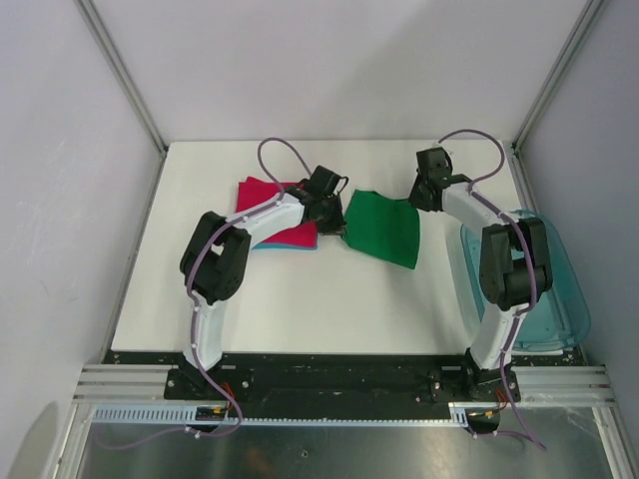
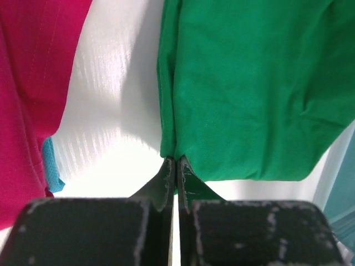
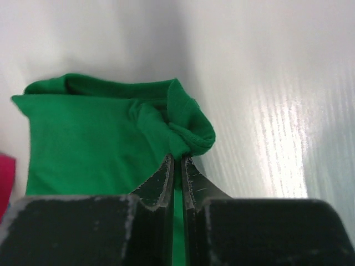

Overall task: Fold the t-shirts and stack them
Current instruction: Put the neatly folded tshirt into the corner of the board with both arms

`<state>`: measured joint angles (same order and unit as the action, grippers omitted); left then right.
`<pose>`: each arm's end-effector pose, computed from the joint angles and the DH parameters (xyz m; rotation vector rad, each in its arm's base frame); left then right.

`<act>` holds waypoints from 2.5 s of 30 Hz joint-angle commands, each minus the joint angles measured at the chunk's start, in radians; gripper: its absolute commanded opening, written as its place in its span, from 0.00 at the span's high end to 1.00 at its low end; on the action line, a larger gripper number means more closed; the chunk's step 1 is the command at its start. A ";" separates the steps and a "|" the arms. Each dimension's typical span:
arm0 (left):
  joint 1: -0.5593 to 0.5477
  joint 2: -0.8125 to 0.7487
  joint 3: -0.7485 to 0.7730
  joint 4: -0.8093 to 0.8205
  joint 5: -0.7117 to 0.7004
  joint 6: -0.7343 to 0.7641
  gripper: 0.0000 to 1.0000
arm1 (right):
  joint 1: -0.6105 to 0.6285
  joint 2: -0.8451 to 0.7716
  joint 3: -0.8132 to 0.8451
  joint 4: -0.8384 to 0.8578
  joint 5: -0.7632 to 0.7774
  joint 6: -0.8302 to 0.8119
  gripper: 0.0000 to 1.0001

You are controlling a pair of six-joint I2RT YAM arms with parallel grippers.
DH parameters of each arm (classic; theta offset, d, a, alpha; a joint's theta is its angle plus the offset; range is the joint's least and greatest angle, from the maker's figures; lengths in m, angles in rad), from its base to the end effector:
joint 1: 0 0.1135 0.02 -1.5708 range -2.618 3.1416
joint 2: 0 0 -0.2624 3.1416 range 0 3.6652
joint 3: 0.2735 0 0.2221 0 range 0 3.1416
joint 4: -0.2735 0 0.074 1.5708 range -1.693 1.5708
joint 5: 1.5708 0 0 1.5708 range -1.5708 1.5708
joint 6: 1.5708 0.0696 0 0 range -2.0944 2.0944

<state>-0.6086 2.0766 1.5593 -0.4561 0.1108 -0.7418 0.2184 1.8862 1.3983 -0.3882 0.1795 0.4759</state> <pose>0.3592 -0.2597 0.1711 -0.1323 2.6699 -0.6301 0.4026 0.0766 0.2062 0.3903 2.3985 0.0936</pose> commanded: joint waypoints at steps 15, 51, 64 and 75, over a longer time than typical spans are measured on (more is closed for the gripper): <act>-0.004 -0.163 0.065 0.018 -0.009 0.030 1.00 | 0.072 -0.186 0.006 0.017 0.039 -0.024 1.00; 0.433 -0.529 -0.248 -0.006 0.011 0.145 1.00 | 0.355 0.177 0.542 0.101 -0.024 0.126 1.00; 0.555 -0.534 -0.286 -0.006 0.037 0.176 1.00 | 0.384 0.298 0.658 0.105 -0.051 0.162 1.00; 0.595 -0.538 -0.320 -0.007 0.042 0.183 1.00 | 0.391 0.349 0.712 0.101 -0.076 0.170 1.00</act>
<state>-0.0296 1.6020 1.2499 -0.4812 0.1425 -0.5911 0.6052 2.2200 2.0308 -0.3241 0.1062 0.6365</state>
